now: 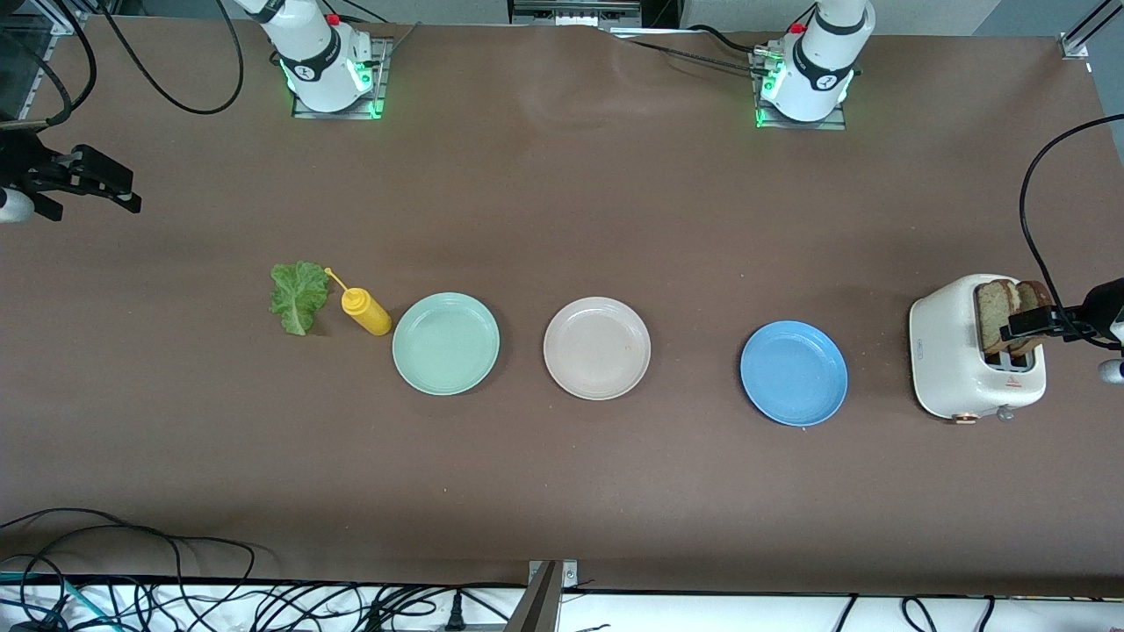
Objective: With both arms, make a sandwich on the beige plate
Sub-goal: 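Lower the left gripper and grasp one bread slice in the toaster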
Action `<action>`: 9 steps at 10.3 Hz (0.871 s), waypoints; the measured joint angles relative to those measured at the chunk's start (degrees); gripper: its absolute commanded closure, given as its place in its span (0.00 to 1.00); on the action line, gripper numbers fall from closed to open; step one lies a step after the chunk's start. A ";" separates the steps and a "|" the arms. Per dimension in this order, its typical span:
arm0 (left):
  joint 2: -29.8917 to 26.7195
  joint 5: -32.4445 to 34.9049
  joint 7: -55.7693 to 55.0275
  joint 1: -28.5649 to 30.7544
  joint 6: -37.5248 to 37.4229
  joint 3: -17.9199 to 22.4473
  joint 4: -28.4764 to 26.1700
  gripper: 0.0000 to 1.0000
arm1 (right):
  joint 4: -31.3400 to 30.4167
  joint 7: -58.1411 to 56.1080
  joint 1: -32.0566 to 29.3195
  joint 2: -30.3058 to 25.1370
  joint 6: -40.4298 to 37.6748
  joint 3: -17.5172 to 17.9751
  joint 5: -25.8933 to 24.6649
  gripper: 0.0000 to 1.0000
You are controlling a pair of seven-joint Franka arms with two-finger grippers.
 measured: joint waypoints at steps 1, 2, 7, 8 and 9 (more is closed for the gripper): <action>-0.01 0.00 -0.09 0.00 0.17 -0.06 -0.14 0.00 | 0.00 0.00 0.00 0.00 0.00 0.00 0.00 0.00; -0.15 0.00 -0.13 0.00 1.15 -0.19 -0.82 0.00 | 0.00 0.00 0.00 0.00 0.00 0.00 0.00 0.00; -3.35 0.00 -0.12 -0.76 9.52 -0.61 -10.20 0.00 | 0.00 0.00 0.00 0.00 0.00 -0.08 0.00 0.00; -3.96 0.00 0.00 -0.74 11.18 -0.56 -12.15 0.00 | 0.00 0.00 0.00 0.00 0.00 -0.09 0.00 0.00; -4.41 0.00 0.35 -0.65 12.11 -0.45 -13.42 0.00 | 0.00 0.00 0.00 0.00 0.00 -0.09 0.00 0.00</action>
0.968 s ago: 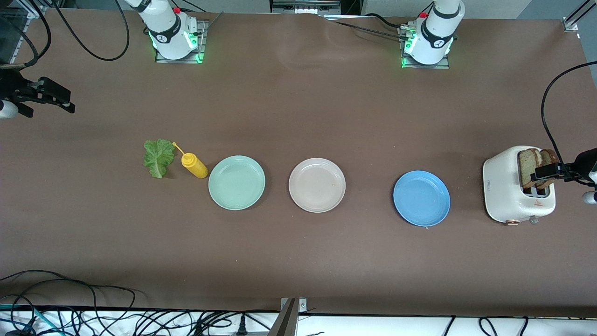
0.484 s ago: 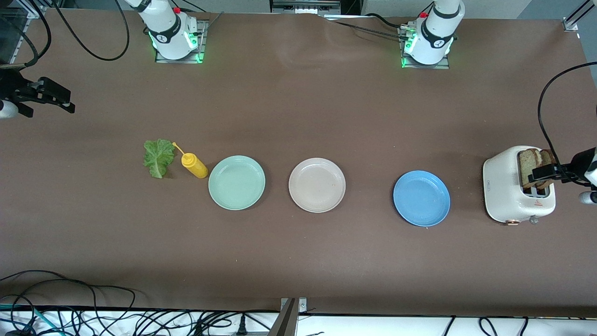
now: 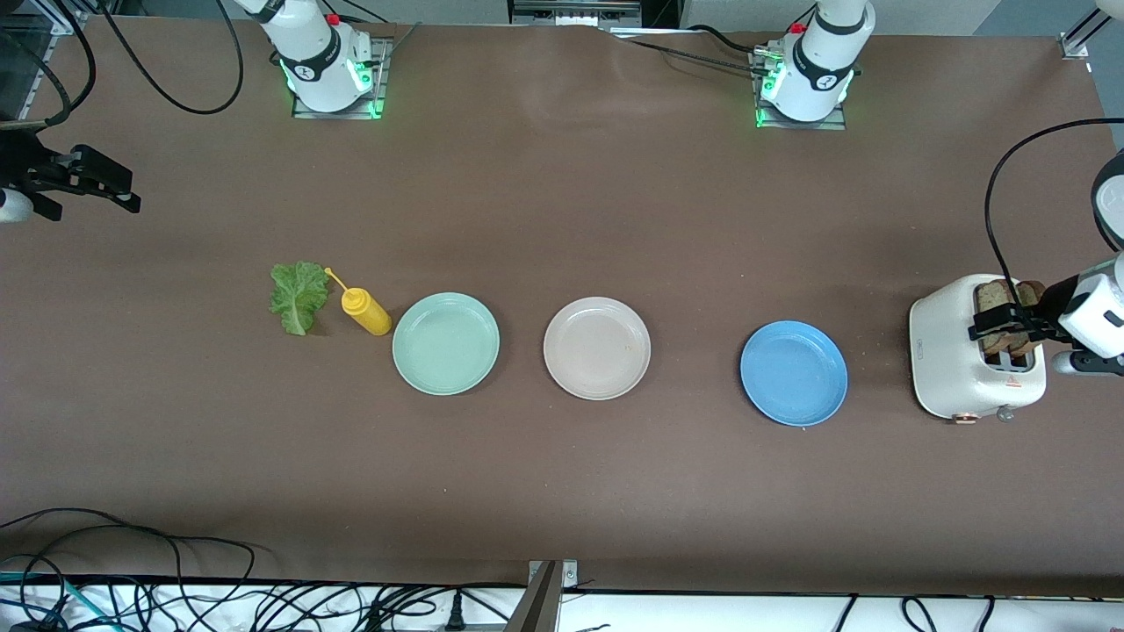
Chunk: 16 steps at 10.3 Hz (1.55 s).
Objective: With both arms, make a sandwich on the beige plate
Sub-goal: 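Lower the left gripper and grasp one bread slice in the toaster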
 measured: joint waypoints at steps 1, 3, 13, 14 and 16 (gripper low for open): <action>-0.19 0.00 0.63 0.21 0.15 0.12 -0.39 0.00 | 0.00 0.00 0.00 0.00 0.00 -0.01 0.00 0.00; -0.48 0.00 2.01 1.00 0.16 0.23 -0.62 0.00 | 0.00 0.00 0.00 0.00 0.00 -0.04 0.00 0.00; -2.70 0.01 7.07 2.21 4.59 0.66 -6.64 0.67 | 0.00 0.00 0.00 0.11 -0.02 -0.09 0.00 0.00; -2.79 0.01 9.06 2.65 4.62 0.67 -6.67 0.71 | 0.00 0.00 0.00 0.11 -0.02 -0.09 0.00 0.00; -2.79 0.01 12.90 3.45 4.71 0.74 -6.75 0.97 | 0.00 0.00 0.00 0.12 -0.02 -0.09 0.00 0.00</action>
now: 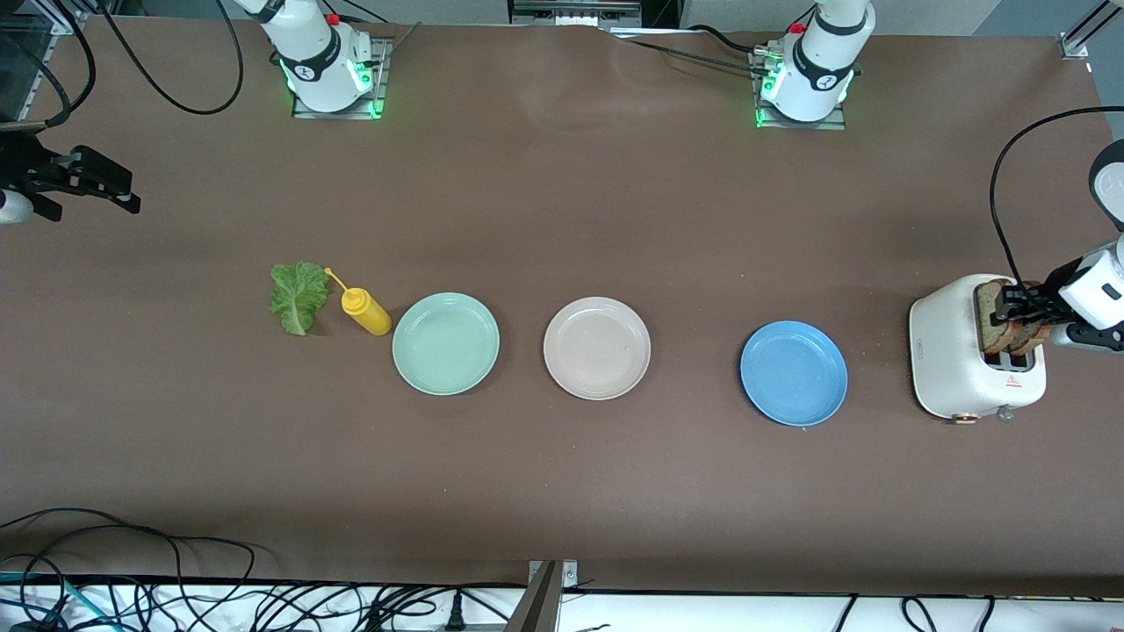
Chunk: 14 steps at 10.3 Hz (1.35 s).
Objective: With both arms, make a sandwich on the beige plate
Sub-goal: 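Lower the left gripper and grasp one bread slice in the toaster, then lift the bread slice out and carry it to the beige plate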
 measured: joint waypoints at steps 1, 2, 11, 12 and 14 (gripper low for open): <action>0.00 0.00 1.87 0.47 0.28 0.01 -0.04 1.00 | 0.00 0.00 0.00 0.01 0.00 -0.01 0.00 0.00; 0.00 0.00 3.03 0.85 0.63 0.01 -0.07 1.00 | 0.00 0.00 0.00 0.01 0.00 -0.01 0.00 0.00; -1.84 0.00 0.06 -0.42 -3.47 -0.19 5.38 1.00 | 0.00 0.00 -0.02 0.07 -0.05 -0.17 0.00 0.00; -2.10 0.00 -2.20 -1.60 -5.24 -0.25 7.19 1.00 | 0.00 0.00 -0.02 0.08 -0.05 -0.17 0.00 0.00; -2.33 -0.01 -7.52 -4.55 -8.18 -0.39 10.88 1.00 | 0.00 0.00 -0.02 0.10 -0.05 -0.17 0.01 0.00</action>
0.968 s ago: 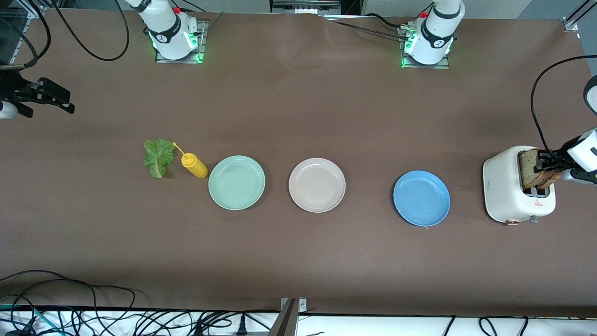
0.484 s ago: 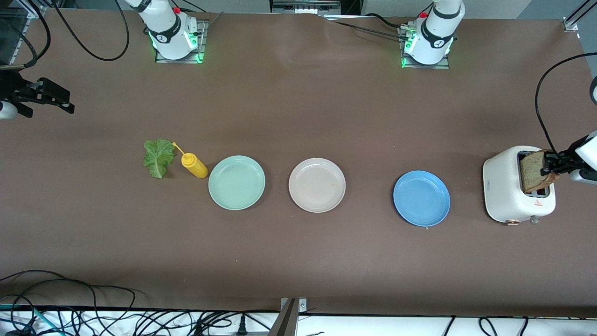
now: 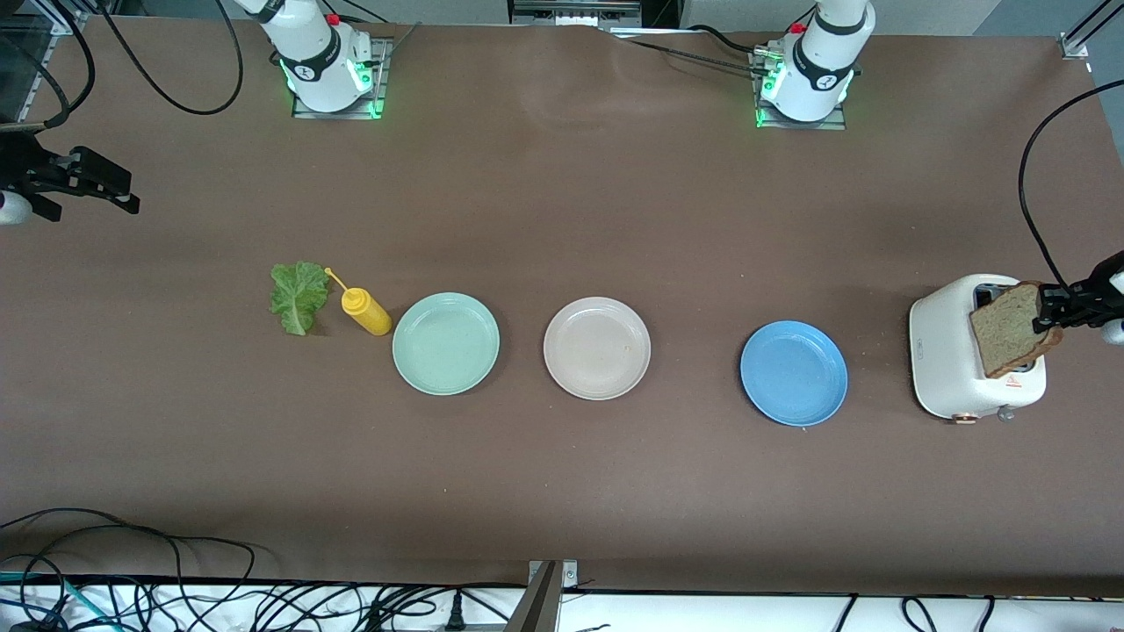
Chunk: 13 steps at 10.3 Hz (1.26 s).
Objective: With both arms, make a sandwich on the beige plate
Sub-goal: 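Lift the bread slice out and carry it to the beige plate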
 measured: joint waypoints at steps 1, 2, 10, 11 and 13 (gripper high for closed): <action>-0.01 -0.01 -2.42 -1.16 -0.44 -0.06 0.64 1.00 | 0.00 0.00 0.00 0.01 0.00 0.00 0.00 0.00; 0.01 -0.52 -5.11 -2.22 -0.56 -0.12 0.69 1.00 | 0.00 0.00 0.00 0.01 0.00 0.00 0.00 0.00; 2.07 -21.61 -22.08 -12.68 -0.88 -0.36 0.24 1.00 | 0.00 0.00 -0.04 0.08 0.00 -0.35 0.01 0.00; 2.66 -23.80 -23.31 -13.91 -0.88 -0.39 0.21 1.00 | 0.00 0.00 -0.04 0.09 0.00 -0.37 0.01 0.00; 4.11 -30.06 -24.82 -16.29 -0.60 -0.40 0.17 1.00 | 0.00 0.00 -0.04 0.11 0.00 -0.41 0.01 0.00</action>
